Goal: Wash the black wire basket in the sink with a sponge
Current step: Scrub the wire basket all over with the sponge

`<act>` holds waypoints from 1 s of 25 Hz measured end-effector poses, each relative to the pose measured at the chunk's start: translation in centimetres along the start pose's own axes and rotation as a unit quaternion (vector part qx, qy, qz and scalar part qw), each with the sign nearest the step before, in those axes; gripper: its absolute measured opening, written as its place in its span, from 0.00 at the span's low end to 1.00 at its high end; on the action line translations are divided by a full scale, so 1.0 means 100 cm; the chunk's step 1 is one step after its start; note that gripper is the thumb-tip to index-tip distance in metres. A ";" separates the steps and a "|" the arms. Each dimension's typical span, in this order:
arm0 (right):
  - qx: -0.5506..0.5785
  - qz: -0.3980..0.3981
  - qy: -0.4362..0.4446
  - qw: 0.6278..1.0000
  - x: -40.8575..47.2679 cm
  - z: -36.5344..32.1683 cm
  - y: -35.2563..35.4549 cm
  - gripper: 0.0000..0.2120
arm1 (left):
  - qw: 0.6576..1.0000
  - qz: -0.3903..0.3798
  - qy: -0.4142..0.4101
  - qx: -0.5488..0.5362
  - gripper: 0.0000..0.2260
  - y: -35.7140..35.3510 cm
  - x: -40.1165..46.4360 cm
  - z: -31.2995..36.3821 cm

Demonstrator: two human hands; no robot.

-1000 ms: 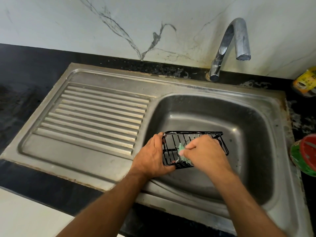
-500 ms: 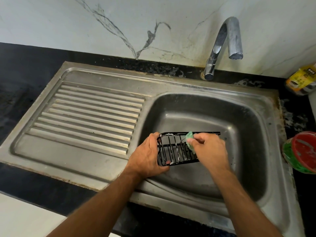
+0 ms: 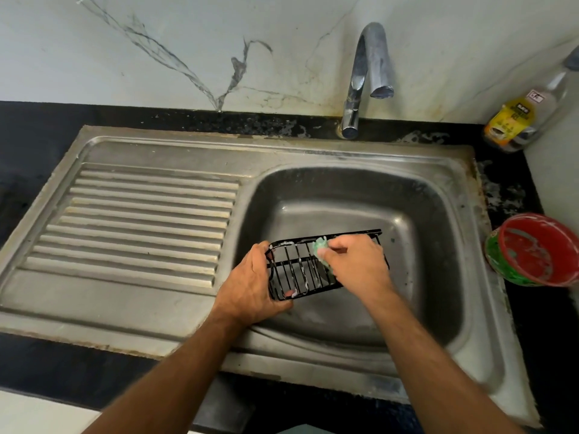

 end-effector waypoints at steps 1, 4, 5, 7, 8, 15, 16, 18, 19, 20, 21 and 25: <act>-0.036 -0.009 0.009 0.999 -0.001 0.000 -0.004 0.09 | 1.000 0.002 0.002 0.000 0.47 0.000 0.000 -0.001; -0.132 -0.059 0.006 0.990 -0.005 0.008 -0.007 0.13 | 1.000 0.002 0.002 0.001 0.47 -0.001 0.000 -0.001; -0.156 -0.079 0.005 0.985 -0.005 0.012 -0.007 0.13 | 1.000 0.000 0.001 0.003 0.47 -0.002 0.000 -0.002; -0.153 -0.087 0.016 0.984 -0.005 0.014 -0.006 0.12 | 1.000 -0.001 0.002 0.007 0.48 -0.003 -0.001 -0.002; -0.099 -0.073 0.020 0.992 -0.005 0.013 -0.005 0.11 | 1.000 0.000 0.001 0.008 0.48 -0.003 -0.001 -0.002; -0.028 -0.046 0.020 0.998 -0.004 0.013 -0.014 0.11 | 1.000 0.010 -0.017 0.015 0.47 -0.004 0.000 -0.003; -0.063 -0.085 0.026 0.994 -0.004 0.017 -0.014 0.11 | 1.000 0.010 -0.020 0.015 0.47 -0.004 0.000 -0.003; -0.093 -0.152 0.034 0.984 -0.008 0.027 -0.012 0.10 | 0.999 0.010 -0.034 0.027 0.46 -0.006 0.000 -0.002; -0.091 -0.167 0.033 0.981 -0.009 0.030 -0.012 0.09 | 0.998 0.011 -0.042 0.034 0.46 -0.006 0.000 -0.001; -0.077 -0.162 0.032 0.983 -0.009 0.031 -0.011 0.09 | 0.998 0.012 -0.043 0.036 0.46 -0.007 0.000 -0.002; -0.046 -0.140 0.033 0.988 -0.007 0.028 -0.011 0.08 | 0.999 0.013 -0.036 0.031 0.46 -0.007 0.000 -0.004; 0.145 -0.030 0.003 0.989 -0.002 0.021 -0.012 0.10 | 0.998 0.027 -0.037 0.031 0.46 -0.009 0.001 -0.008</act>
Point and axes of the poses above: each hand's wrist, its own x-axis towards the middle knuckle, its own y-axis out of the back of the hand, z = x × y, the point moved 8 cm from there along x, towards the middle knuckle, and after that the axes turned 13 degrees about -y, right-handed, at the moved point
